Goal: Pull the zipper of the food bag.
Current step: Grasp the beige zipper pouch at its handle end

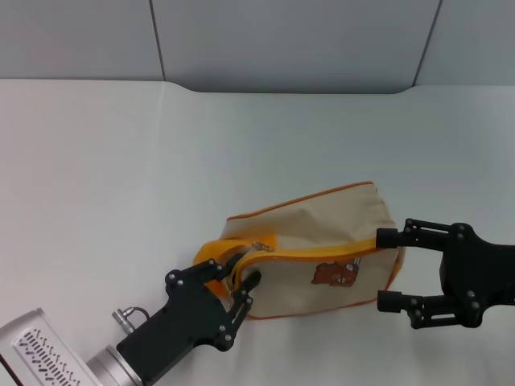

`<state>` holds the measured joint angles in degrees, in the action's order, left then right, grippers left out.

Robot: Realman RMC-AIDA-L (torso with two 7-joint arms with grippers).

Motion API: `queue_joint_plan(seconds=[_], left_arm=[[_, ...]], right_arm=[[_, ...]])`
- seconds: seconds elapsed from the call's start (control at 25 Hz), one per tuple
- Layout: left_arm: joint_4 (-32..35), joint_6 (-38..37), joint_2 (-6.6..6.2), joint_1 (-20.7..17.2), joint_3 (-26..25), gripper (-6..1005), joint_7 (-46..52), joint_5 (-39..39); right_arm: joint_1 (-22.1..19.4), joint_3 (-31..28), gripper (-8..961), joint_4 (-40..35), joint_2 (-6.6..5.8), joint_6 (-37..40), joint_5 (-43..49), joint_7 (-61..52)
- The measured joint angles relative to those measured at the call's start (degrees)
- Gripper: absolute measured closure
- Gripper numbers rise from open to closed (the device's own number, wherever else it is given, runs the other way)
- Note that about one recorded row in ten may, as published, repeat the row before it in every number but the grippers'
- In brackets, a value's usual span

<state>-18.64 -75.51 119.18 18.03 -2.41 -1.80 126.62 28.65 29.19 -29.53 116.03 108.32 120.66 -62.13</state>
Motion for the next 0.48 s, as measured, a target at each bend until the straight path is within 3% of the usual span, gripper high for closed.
queue_joint_plan(seconds=[0.28,0.48], left_arm=[[-0.21,-0.78,0.00,-0.07,-0.27,760,-0.45,0.04],[0.11,-3.57,-0.20,0.51,0.11,791,-0.61,0.05]], right_arm=[[-0.23,-0.02,108,0.00,0.23,-0.61,-0.63,0.00],[-1.76,-0.02,108,0.00,0.25,-0.91,-6.66,0.00]])
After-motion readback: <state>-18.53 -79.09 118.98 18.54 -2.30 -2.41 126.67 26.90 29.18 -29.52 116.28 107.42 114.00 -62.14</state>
